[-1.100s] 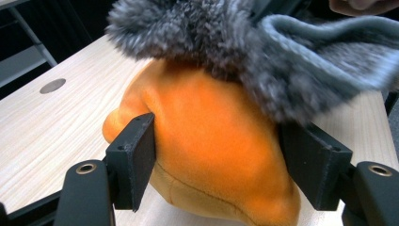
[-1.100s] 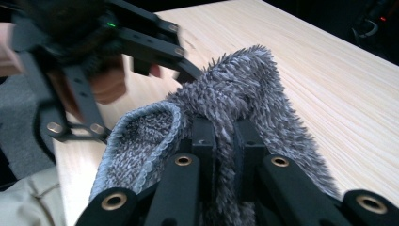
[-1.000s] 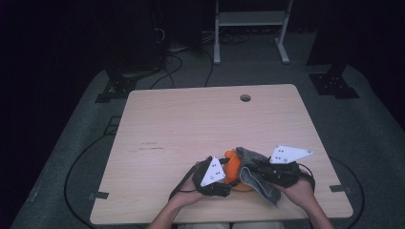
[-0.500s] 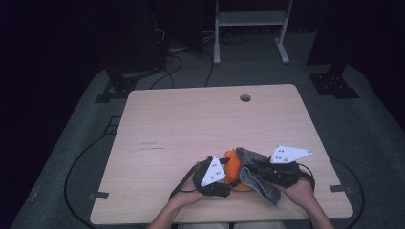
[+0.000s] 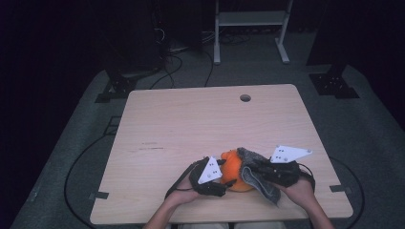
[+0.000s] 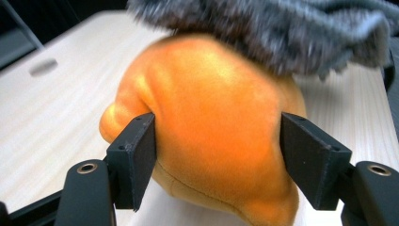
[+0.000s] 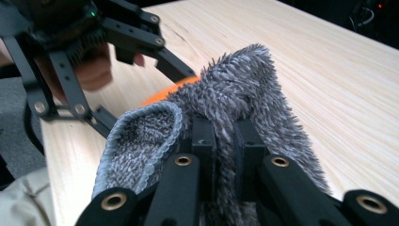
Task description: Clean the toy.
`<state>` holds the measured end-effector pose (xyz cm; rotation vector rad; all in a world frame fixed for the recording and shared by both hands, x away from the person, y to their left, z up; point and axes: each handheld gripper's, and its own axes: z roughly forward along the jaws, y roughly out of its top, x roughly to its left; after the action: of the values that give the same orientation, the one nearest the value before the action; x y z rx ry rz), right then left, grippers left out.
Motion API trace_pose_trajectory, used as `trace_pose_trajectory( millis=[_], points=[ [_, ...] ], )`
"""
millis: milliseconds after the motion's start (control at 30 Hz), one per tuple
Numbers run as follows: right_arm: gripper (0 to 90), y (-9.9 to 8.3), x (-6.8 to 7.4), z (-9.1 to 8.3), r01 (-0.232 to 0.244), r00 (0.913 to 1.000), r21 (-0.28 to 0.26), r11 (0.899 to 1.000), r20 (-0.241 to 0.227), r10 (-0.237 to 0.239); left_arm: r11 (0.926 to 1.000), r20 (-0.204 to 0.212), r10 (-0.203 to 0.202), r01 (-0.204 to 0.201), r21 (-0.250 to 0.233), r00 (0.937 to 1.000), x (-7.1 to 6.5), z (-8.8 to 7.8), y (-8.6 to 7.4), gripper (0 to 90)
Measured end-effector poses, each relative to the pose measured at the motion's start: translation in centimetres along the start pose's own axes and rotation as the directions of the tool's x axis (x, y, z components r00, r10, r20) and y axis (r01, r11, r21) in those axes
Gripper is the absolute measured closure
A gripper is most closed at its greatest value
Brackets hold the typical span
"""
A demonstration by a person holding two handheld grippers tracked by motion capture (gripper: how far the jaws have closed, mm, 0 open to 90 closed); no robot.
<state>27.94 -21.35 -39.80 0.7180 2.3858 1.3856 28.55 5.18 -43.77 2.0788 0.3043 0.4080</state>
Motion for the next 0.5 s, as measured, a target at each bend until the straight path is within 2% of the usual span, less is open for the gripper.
trace_pose_trajectory(
  millis=[67, 167, 233, 267, 333, 400, 433, 467, 500],
  points=[
    [81.0, -0.4, -0.4, 0.1, -0.018, 0.9998, 0.007, 1.000, 0.002, 0.018, 0.9997, 0.017, -0.026, 0.026, 0.003, 0.9995, 0.5, -0.3, -0.2, 28.5],
    [81.0, -0.7, -0.6, 0.4, -0.035, 0.9994, 0.000, 0.999, -0.005, 0.035, 0.9975, 0.022, -0.059, 0.060, -0.039, 0.9980, 0.7, -0.5, 0.2, 19.6],
    [81.1, -0.6, -0.2, 0.6, -0.036, 0.9990, -0.006, 0.999, -0.026, 0.035, 0.9946, 0.005, -0.057, 0.057, -0.087, 0.9984, 0.5, -0.4, 0.6, 17.3],
    [81.1, -0.6, 0.1, 0.8, -0.029, 0.9988, -0.004, 1.000, -0.039, 0.028, 0.9947, 0.001, -0.050, 0.050, -0.090, 0.9987, 0.4, -0.4, 0.7, 17.4],
    [81.1, -0.5, 0.4, 1.0, -0.013, 0.9990, 0.000, 1.000, -0.043, 0.013, 0.9971, -0.008, -0.040, 0.040, -0.065, 0.9992, 0.3, -0.1, 0.5, 20.1],
    [81.0, -0.6, 0.2, 1.0, -0.024, 0.9986, 0.003, 1.000, -0.047, 0.024, 0.9980, -0.016, -0.041, 0.040, -0.049, 0.9990, 0.4, -0.1, 0.2, 25.4],
    [81.0, -0.8, 0.0, 1.1, -0.026, 0.9989, 0.008, 1.000, -0.038, 0.026, 0.9985, -0.011, -0.050, 0.050, -0.020, 0.9987, 0.7, -0.3, -0.2, 26.4],
    [81.0, -0.9, -0.2, 1.0, -0.028, 0.9992, 0.014, 1.000, -0.027, 0.028, 0.9985, -0.011, -0.050, 0.050, -0.020, 0.9987, 0.7, -0.3, -0.2, 27.4],
    [81.0, -1.3, -0.6, 0.9, -0.040, 0.9992, 0.023, 0.999, -0.009, 0.040, 0.9980, 0.002, -0.060, 0.060, 0.021, 0.9982, 1.2, -0.5, -0.6, 28.2]
  ],
)
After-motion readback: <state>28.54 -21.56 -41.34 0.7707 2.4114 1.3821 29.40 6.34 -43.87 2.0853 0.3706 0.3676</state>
